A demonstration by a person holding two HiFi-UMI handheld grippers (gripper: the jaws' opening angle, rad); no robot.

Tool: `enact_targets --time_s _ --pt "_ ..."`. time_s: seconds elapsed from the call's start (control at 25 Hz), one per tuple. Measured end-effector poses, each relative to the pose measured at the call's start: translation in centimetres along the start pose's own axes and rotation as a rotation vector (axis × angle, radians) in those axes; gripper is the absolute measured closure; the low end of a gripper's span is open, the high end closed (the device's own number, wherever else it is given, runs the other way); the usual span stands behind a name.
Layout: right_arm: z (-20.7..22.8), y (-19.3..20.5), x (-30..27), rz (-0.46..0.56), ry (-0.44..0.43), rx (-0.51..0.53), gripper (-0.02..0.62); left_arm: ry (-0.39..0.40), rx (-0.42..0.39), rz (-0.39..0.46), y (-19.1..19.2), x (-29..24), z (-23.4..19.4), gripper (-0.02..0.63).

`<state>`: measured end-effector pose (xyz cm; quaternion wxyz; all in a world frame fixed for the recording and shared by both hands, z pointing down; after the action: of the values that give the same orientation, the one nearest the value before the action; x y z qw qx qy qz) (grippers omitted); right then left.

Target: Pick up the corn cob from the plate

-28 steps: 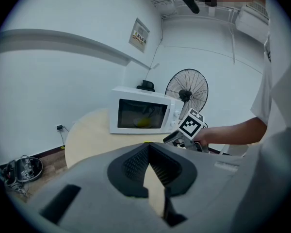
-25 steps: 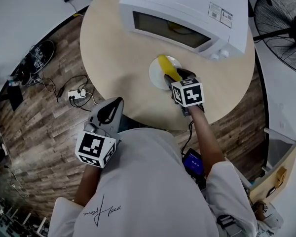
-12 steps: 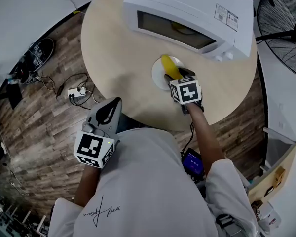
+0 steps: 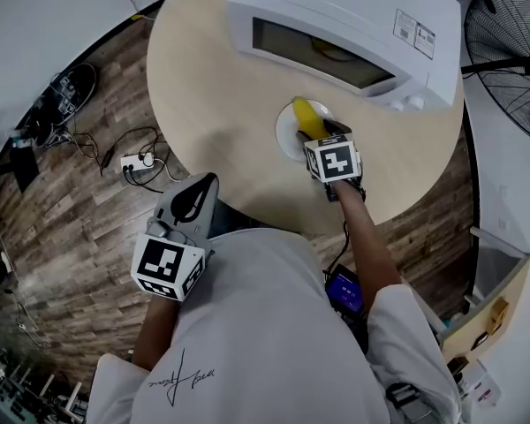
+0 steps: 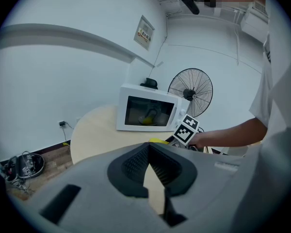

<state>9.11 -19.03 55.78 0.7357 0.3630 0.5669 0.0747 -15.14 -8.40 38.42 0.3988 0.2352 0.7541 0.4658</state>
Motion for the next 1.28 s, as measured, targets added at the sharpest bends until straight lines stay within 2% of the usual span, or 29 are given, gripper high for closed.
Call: enact_targets --time_s 0.64,1.28 --pt "0.0 0.4 -1.4 -0.024 0.026 0.039 0.299 -0.002 0.006 -0.004 0.0 0.0 -0.5 0.614" --pt "0.1 0.5 -1.4 -0.014 0.004 0.015 0.324 -0.010 0.018 0.012 0.1 0.5 0.1 0.614"
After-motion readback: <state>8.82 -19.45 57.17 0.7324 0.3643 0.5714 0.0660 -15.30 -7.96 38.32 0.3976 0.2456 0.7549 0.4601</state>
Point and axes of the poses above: the fingertips, and each gripper's own axes: x backward along the fingers, z to its right, y out of its underside, the point moved 6 cm from there along x, backward along the fingers, and after that the axes turned 11 degrees about z, right-handed, at the moved point
